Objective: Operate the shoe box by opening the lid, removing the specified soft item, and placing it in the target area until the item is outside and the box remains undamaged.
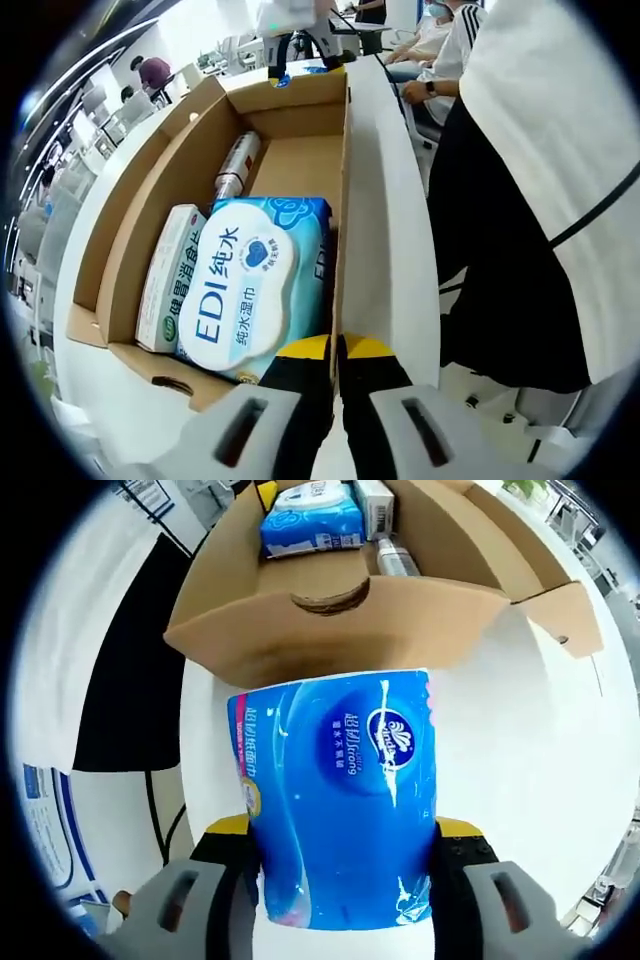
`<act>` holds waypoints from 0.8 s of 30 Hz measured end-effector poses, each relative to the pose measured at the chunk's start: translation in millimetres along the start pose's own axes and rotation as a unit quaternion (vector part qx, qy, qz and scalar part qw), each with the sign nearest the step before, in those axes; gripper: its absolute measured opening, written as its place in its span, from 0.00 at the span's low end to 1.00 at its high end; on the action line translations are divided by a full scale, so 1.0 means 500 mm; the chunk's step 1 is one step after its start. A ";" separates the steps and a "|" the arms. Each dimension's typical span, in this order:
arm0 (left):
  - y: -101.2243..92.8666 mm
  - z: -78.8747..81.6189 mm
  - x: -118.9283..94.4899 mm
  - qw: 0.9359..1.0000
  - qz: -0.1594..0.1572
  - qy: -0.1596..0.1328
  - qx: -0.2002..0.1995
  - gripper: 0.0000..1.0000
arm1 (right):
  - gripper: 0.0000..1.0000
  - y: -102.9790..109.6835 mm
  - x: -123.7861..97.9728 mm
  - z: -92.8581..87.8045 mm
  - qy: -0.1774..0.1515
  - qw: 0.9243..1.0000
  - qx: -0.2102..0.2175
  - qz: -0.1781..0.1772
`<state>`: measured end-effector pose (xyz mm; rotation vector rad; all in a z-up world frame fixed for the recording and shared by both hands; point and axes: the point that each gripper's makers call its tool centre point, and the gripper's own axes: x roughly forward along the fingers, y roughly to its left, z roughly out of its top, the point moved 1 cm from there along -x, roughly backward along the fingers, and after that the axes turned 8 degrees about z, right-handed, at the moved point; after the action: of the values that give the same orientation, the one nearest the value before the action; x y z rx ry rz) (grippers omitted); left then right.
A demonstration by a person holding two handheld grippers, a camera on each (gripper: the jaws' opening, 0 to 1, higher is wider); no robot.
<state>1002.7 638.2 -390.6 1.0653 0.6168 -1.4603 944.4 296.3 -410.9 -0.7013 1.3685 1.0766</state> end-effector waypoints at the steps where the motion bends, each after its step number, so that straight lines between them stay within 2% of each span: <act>1: 0.000 0.000 0.000 1.000 0.000 0.000 0.001 0.02 | 0.73 -0.001 0.001 0.001 -0.003 1.000 -0.002 -0.006; 3: 0.000 0.000 0.000 1.000 -0.001 0.000 0.000 0.02 | 0.80 -0.006 0.005 -0.003 -0.001 1.000 0.001 -0.025; 5: 0.000 0.000 0.000 1.000 -0.002 0.001 0.001 0.02 | 0.81 -0.007 0.008 -0.009 0.009 0.999 -0.006 -0.032; 8: 0.000 0.001 -0.001 1.000 -0.003 0.000 0.002 0.02 | 0.82 -0.006 0.006 -0.005 -0.006 0.999 -0.011 -0.043; 11: -0.001 0.002 -0.002 1.000 -0.003 0.000 0.003 0.02 | 0.94 -0.006 -0.003 -0.003 -0.011 0.998 -0.020 -0.066; 12: -0.001 0.002 -0.002 1.000 -0.003 0.000 0.003 0.02 | 0.93 0.000 -0.010 -0.001 -0.017 0.997 -0.028 -0.066; 17: 0.000 0.002 -0.001 1.000 -0.005 0.004 -0.002 0.02 | 0.93 0.008 -0.044 0.026 -0.063 0.994 -0.005 -0.091; 21: -0.001 0.001 -0.001 1.000 -0.001 -0.001 0.004 0.02 | 0.90 0.023 -0.070 0.035 -0.083 0.991 0.009 -0.102; 24: 0.000 0.000 0.000 1.000 -0.002 -0.001 0.005 0.02 | 0.87 0.030 -0.093 0.057 -0.141 0.982 0.062 -0.111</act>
<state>1002.7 638.2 -390.4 1.0712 0.6110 -1.4683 948.2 318.9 -359.4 -0.5685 1.0762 0.8683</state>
